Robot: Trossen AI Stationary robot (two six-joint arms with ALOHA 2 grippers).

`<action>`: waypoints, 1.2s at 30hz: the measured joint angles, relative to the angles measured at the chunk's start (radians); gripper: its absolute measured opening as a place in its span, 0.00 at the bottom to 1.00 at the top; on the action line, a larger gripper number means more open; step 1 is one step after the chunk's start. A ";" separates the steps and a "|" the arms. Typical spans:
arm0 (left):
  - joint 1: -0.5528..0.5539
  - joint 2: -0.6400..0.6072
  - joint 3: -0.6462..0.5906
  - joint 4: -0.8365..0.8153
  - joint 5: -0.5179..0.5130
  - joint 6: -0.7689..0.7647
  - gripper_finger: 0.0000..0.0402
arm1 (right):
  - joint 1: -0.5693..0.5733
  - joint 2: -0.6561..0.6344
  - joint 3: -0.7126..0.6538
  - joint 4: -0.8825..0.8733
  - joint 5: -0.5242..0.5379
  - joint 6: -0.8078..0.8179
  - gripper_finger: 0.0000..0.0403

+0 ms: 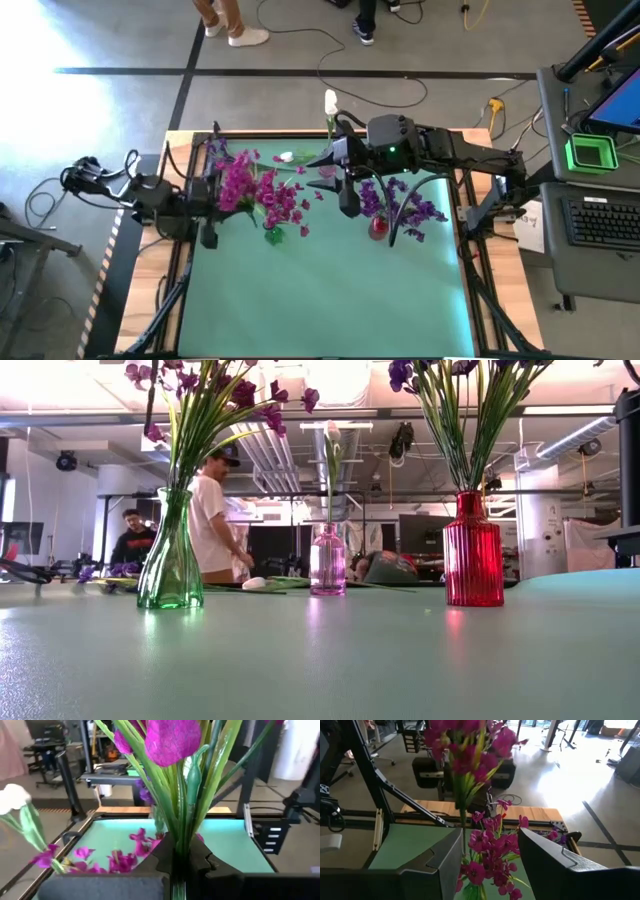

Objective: Sort flowers into vase by color
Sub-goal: Put the pink flowers into the green flower vase

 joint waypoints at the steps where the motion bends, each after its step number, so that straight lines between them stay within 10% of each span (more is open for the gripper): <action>1: -0.014 -0.006 -0.023 0.024 -0.002 0.009 0.00 | 0.000 0.000 -0.001 0.000 0.000 0.000 0.46; 15: -0.163 -0.096 -0.221 0.173 -0.276 0.047 0.00 | 0.000 0.000 -0.020 0.000 -0.001 -0.008 0.45; 36: -0.164 -0.109 -0.413 0.503 -0.367 0.152 0.00 | 0.000 0.000 -0.036 0.009 0.000 -0.008 0.46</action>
